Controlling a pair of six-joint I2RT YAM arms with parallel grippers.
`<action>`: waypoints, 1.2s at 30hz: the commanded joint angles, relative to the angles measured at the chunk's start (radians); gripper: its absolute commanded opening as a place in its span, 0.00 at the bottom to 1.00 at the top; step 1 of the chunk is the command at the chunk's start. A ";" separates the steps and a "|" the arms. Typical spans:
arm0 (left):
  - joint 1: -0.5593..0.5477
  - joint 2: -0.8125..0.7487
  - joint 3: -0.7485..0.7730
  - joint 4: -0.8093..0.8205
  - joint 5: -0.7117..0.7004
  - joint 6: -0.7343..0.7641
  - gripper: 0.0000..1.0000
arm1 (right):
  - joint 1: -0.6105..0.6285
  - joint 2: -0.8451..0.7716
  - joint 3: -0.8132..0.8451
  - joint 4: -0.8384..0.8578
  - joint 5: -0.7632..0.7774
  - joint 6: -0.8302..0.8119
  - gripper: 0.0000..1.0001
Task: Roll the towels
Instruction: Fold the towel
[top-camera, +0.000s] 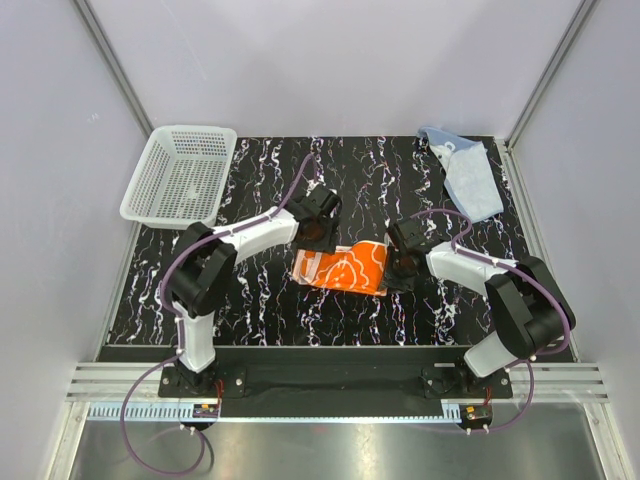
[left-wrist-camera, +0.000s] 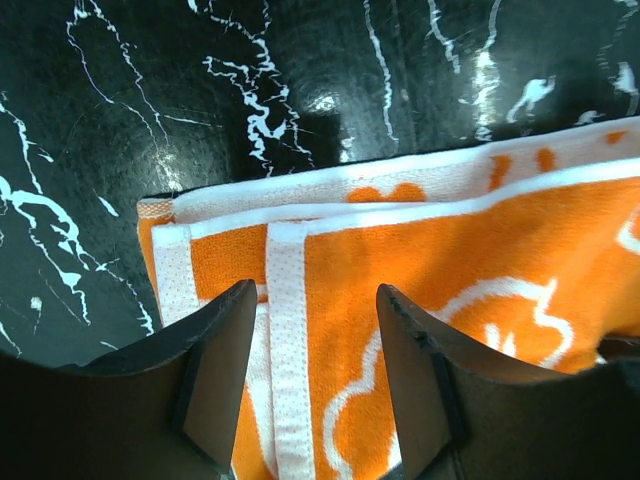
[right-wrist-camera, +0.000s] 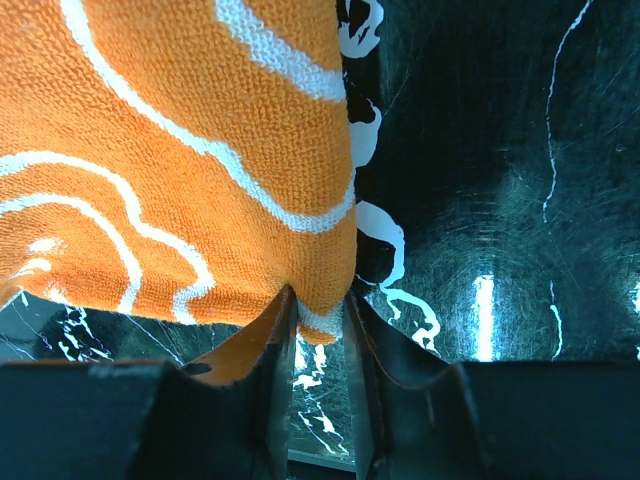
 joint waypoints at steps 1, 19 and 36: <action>0.006 0.028 0.031 0.023 0.002 0.023 0.56 | -0.003 0.024 -0.036 -0.028 0.037 -0.025 0.31; -0.002 0.031 0.023 0.014 -0.073 0.024 0.20 | 0.005 0.033 -0.033 -0.028 0.047 -0.031 0.32; 0.000 0.026 0.103 -0.056 -0.271 0.110 0.20 | 0.014 0.056 -0.007 -0.049 0.048 -0.051 0.35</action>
